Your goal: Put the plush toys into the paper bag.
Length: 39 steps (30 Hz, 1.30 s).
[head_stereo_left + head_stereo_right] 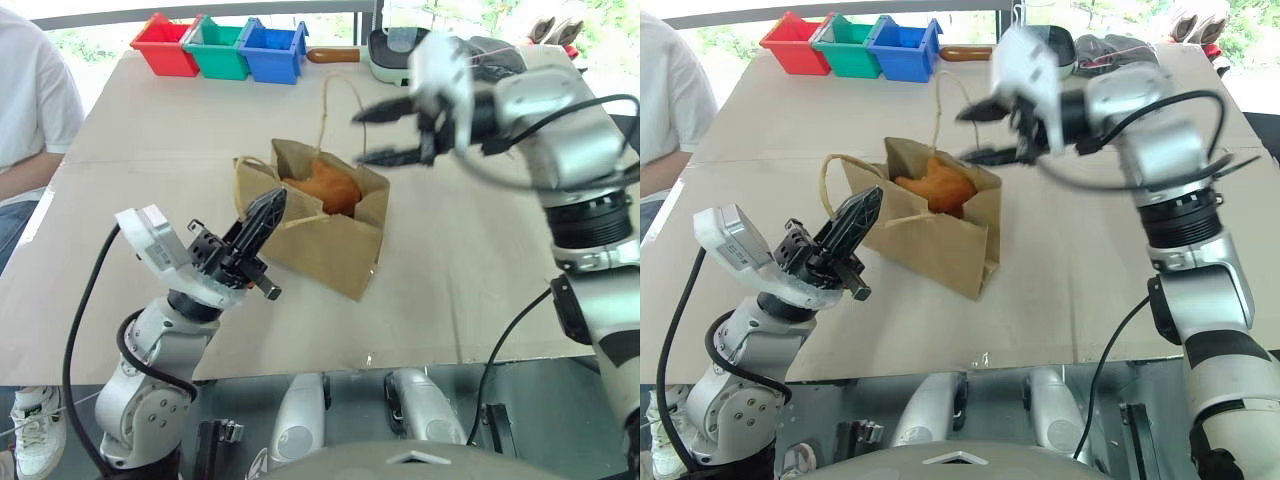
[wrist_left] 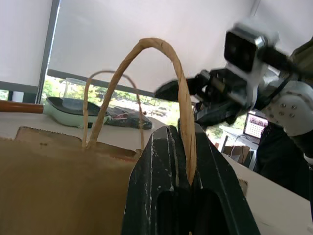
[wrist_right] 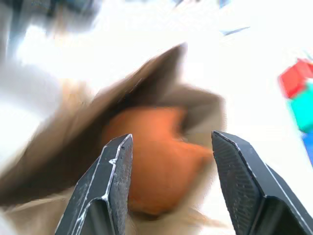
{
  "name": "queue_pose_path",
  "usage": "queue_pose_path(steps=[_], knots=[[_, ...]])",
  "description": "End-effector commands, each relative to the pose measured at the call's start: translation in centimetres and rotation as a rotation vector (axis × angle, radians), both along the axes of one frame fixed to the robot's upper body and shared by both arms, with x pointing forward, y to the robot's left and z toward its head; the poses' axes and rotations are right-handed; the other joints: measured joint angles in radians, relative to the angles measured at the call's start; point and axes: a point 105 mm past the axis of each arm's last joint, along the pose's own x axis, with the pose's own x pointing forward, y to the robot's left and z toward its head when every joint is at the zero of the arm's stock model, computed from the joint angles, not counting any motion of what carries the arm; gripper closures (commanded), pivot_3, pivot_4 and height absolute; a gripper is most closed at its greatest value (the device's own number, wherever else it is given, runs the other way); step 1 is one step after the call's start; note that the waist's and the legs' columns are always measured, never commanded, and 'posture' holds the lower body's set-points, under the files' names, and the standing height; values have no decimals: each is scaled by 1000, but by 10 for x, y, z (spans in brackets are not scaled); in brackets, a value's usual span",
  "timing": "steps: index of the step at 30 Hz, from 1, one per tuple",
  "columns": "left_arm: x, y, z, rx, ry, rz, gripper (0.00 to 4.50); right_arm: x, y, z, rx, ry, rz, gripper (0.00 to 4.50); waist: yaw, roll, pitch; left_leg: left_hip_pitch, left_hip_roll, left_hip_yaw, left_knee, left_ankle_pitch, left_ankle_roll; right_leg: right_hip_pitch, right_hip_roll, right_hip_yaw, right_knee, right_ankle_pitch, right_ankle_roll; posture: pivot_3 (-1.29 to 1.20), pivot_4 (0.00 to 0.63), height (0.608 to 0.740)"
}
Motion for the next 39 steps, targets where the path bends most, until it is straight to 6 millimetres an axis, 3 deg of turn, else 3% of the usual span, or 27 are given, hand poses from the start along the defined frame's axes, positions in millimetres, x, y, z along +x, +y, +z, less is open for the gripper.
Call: queue_pose_path(steps=[1, 3, 6, 10, 12, 18, 22, 24, 25, 34, 39], knots=[[-4, 0, 8, 2, -49, -6, 4500, 9, -22, 17, 126, 121, -119, 2133, -1, 0, 0, 0, 0, 0, 0, 0, 0, 0, 0, 0, 0, 0, 0, 0, 150, 740], [-4, 0, 8, 2, -51, -9, 4500, 26, -36, 7, 133, 205, -227, 2133, -3, 0, 0, 0, 0, 1, 0, 0, 0, 0, 0, 1, 0, 0, 0, 0, 150, 740], [-4, 0, 8, 2, -50, -12, 4500, 33, -37, -2, 138, 292, -242, 2133, -5, 0, 0, 0, 0, 1, 0, 0, 0, 0, 1, 1, 0, 0, 0, 0, 150, 740], [-5, -2, 7, 5, -47, -14, 4500, 17, -10, -15, 135, 452, -45, 2133, -10, 0, 0, 0, 0, 2, -1, 0, 0, -1, 1, 2, 0, 0, 0, 0, 150, 740], [-5, -2, 8, 6, -47, -13, 4500, 22, 10, -21, 137, 468, -22, 2133, -14, 0, 0, 1, 0, 2, -1, 0, 0, -1, 1, 2, 0, 0, 0, 0, 150, 740], [-6, -2, 10, 9, -57, 7, 4500, 18, 56, -15, 175, 507, 118, 2133, -2, 1, 0, -1, 0, 1, -1, 0, 0, -2, 1, 1, 1, 0, 0, 0, 150, 740], [-8, 1, 11, 6, -53, 31, 4500, 8, 65, 5, 272, 517, 247, 3377, -1, 0, 0, -1, 0, 1, -1, 0, 0, -2, 0, 1, -1, 0, 0, 0, 150, 740], [-5, 7, 16, -7, -57, 52, 4500, 2, 61, 18, 304, 549, 301, 4358, -1, 0, 0, -1, 0, 1, -1, 0, 0, -2, 0, 0, -1, 0, 0, 0, 150, 740], [-3, 10, 18, -11, -61, 62, 4500, 1, 58, 23, 313, 560, 317, 4476, -1, 0, 0, -1, 0, 1, -1, 0, 0, -2, 0, 0, 0, 0, 0, 0, 150, 740], [15, 39, 54, 7, -98, 167, 4500, -13, 13, 80, 512, 579, 333, 4476, -2, 0, 1, -1, 0, 0, -1, 0, 0, -2, 0, 0, 0, 0, 0, 0, 150, 740], [54, 44, 68, 64, -52, 164, 4500, -16, -18, 96, 556, 483, 196, 4476, 2, 0, 1, -2, 0, -1, -1, 0, 0, -2, 1, -1, 0, 0, 0, 0, 150, 740]])
